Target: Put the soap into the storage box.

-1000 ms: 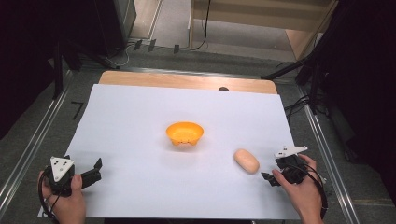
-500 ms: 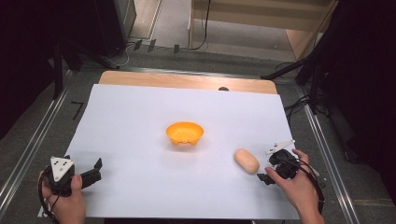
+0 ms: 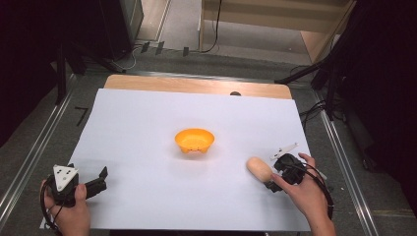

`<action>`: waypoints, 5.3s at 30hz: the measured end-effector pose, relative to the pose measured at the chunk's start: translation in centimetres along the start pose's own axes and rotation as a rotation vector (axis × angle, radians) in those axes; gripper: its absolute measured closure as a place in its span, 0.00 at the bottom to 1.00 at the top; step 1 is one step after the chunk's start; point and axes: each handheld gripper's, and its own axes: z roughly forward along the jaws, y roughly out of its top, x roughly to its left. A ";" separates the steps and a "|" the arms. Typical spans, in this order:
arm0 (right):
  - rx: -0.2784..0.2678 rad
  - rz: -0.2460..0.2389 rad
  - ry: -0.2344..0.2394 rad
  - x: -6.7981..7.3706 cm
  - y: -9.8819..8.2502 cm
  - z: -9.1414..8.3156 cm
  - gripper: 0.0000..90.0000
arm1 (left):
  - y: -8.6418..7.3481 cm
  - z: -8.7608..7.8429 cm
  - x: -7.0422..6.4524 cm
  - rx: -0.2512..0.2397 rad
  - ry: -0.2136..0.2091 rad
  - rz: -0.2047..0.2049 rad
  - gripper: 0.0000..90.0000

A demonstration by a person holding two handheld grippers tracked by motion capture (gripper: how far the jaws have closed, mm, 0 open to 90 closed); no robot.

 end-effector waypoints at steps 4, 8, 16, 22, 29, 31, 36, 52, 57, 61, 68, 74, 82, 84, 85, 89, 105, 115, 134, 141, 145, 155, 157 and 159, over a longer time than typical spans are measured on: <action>0.002 0.005 0.007 0.2 0.6 0.3 0.16 | 0.0 0.0 0.0 0.000 0.001 0.001 0.00; 0.009 0.011 0.016 0.4 1.1 0.7 0.16 | 0.0 0.0 0.0 0.001 0.000 0.000 0.00; 0.010 0.028 0.015 0.6 1.9 1.1 0.16 | 0.0 0.0 0.0 0.002 -0.001 0.002 0.00; 0.010 0.025 0.001 0.9 2.6 1.4 0.16 | 0.0 0.0 0.0 0.002 -0.001 0.001 0.00; 0.015 0.011 -0.003 0.9 3.3 1.7 0.19 | 0.0 0.0 0.0 0.003 -0.001 0.002 0.00; 0.016 0.015 -0.008 1.0 3.6 1.8 0.20 | 0.0 0.0 0.0 0.002 -0.001 0.000 0.00; 0.029 0.023 -0.020 1.0 3.9 2.2 0.24 | 0.0 0.0 0.0 0.003 -0.003 0.001 0.00; 0.031 0.035 -0.002 0.9 4.3 2.4 0.37 | 0.0 0.0 0.0 0.008 -0.003 0.003 0.00; 0.012 0.011 0.013 1.0 4.2 2.3 0.37 | 0.0 0.0 0.0 0.007 -0.003 0.001 0.00; -0.008 -0.016 0.018 1.0 4.6 1.6 0.37 | 0.0 0.0 0.0 0.008 -0.002 0.001 0.00; -0.030 -0.072 0.027 1.6 5.8 0.2 0.37 | 0.0 0.0 0.0 0.007 -0.003 0.001 0.00; -0.055 -0.134 0.058 2.4 7.6 -0.9 0.37 | 0.0 0.0 0.0 0.005 -0.005 -0.001 0.00; -0.066 -0.230 0.060 3.4 10.0 -1.5 0.37 | 0.0 0.1 0.1 0.005 -0.006 -0.003 0.00; -0.071 -0.245 0.062 3.6 10.5 -1.5 0.37 | 0.0 0.0 0.1 0.004 -0.006 -0.004 0.00; -0.069 -0.249 0.064 3.7 10.8 -1.6 0.37 | 0.0 0.0 0.1 0.004 -0.006 -0.004 0.00; -0.074 -0.285 0.064 4.1 11.7 -1.8 0.37 | 0.0 0.0 0.1 0.005 -0.006 -0.004 0.00; -0.088 -0.414 0.058 6.4 16.1 -1.9 0.37 | 0.0 0.1 0.1 0.005 -0.008 -0.004 0.00; -0.100 -0.494 0.072 7.7 18.4 -1.1 0.37 | 0.0 0.1 0.1 0.007 -0.009 -0.003 0.00; -0.115 -0.617 0.138 8.6 21.0 0.1 0.37 | 0.1 0.1 0.1 0.012 -0.007 -0.002 0.00; -0.121 -0.665 0.144 8.8 21.7 0.7 0.37 | 0.1 0.1 0.1 0.014 -0.009 -0.003 0.00; -0.120 -0.678 0.158 9.0 22.3 1.1 0.37 | 0.1 0.1 0.1 0.012 -0.010 -0.006 0.00; -0.099 -0.677 0.188 9.2 23.1 2.2 0.37 | 0.1 0.1 0.2 0.011 -0.011 -0.008 0.00; -0.090 -0.679 0.194 9.1 23.2 2.5 0.37 | 0.1 0.1 0.2 0.011 -0.011 -0.009 0.00; -0.086 -0.681 0.191 9.1 23.3 2.6 0.37 | 0.1 0.1 0.2 0.011 -0.011 -0.009 0.00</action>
